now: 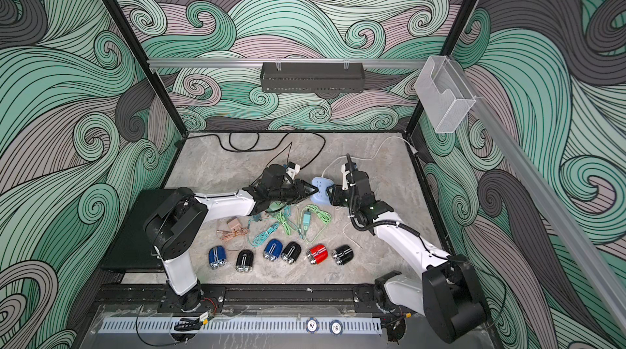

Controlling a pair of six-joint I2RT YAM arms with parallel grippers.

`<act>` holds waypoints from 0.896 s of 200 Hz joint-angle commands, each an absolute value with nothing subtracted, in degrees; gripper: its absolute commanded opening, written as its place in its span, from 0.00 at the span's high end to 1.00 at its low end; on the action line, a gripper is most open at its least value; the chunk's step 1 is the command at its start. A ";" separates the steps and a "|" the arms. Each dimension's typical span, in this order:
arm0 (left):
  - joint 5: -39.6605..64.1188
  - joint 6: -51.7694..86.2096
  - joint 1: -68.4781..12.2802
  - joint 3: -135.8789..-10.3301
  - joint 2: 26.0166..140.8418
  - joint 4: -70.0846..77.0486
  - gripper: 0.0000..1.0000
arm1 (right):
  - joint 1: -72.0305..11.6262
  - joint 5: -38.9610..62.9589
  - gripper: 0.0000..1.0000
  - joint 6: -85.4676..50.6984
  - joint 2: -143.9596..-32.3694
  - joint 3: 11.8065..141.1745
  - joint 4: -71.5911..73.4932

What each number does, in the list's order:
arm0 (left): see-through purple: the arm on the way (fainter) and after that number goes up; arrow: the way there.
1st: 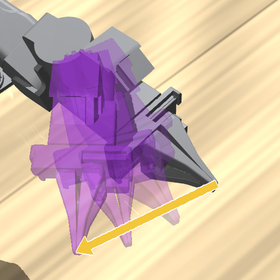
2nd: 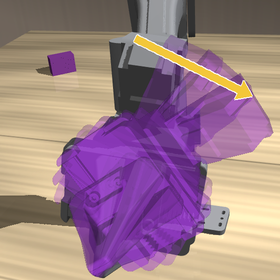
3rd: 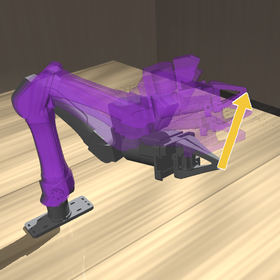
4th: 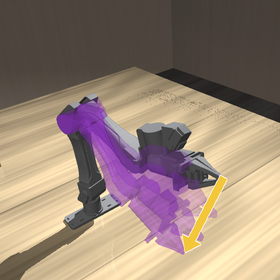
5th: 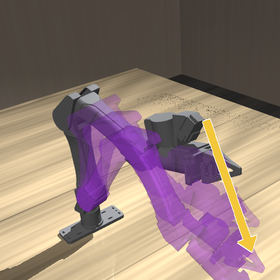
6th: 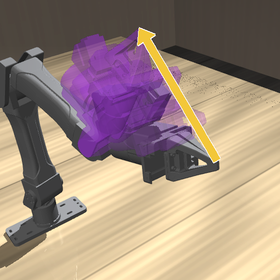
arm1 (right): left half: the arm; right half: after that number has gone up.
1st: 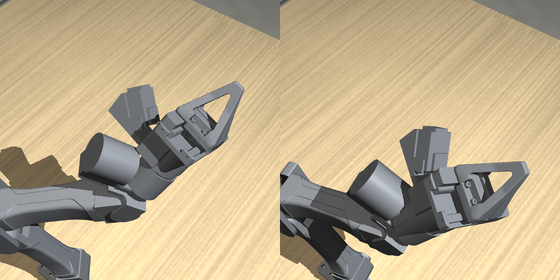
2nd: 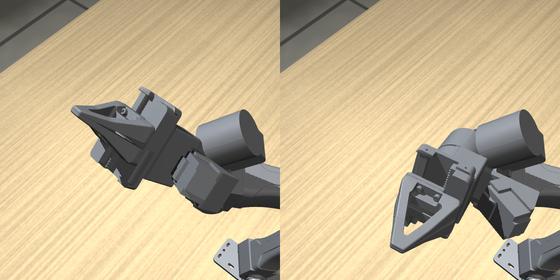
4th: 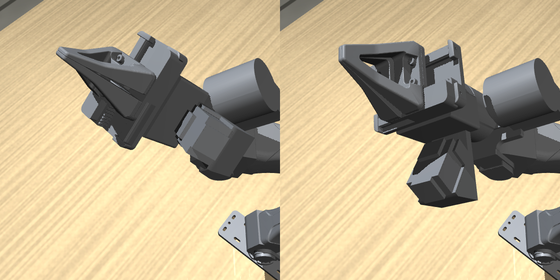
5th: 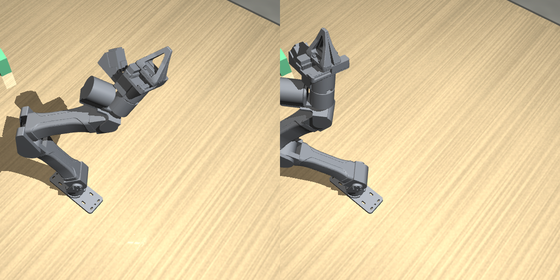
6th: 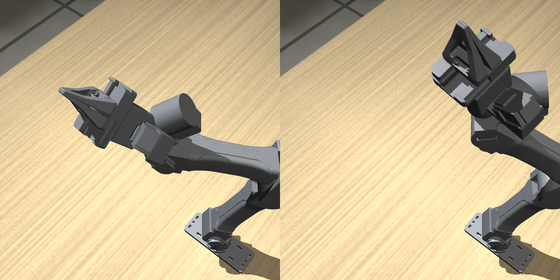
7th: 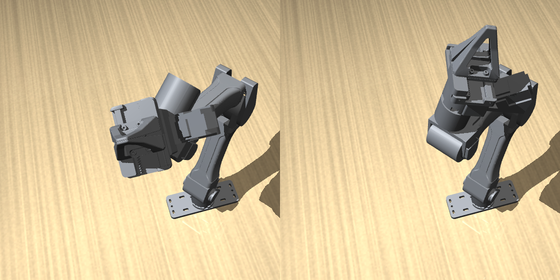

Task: Unplug the electric shaver
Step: Remove the plug from the socket.

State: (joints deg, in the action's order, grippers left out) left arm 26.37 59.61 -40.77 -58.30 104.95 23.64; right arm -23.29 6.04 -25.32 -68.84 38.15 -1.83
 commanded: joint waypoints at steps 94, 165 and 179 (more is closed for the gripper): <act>19.88 53.15 -40.79 -56.46 99.50 14.60 0.86 | -19.91 15.55 0.81 -34.36 -63.57 34.98 4.99; 18.03 51.86 -40.25 -54.99 96.61 11.01 0.86 | -21.30 4.00 0.82 -28.71 -59.11 38.26 -7.40; 17.66 51.54 -40.33 -55.49 96.78 10.14 0.86 | -22.20 1.81 0.82 -27.65 -58.82 38.96 -8.80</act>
State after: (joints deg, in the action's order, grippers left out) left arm 23.07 53.58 -41.85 -56.10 97.27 17.34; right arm -21.89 11.49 -30.44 -60.95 35.90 -5.04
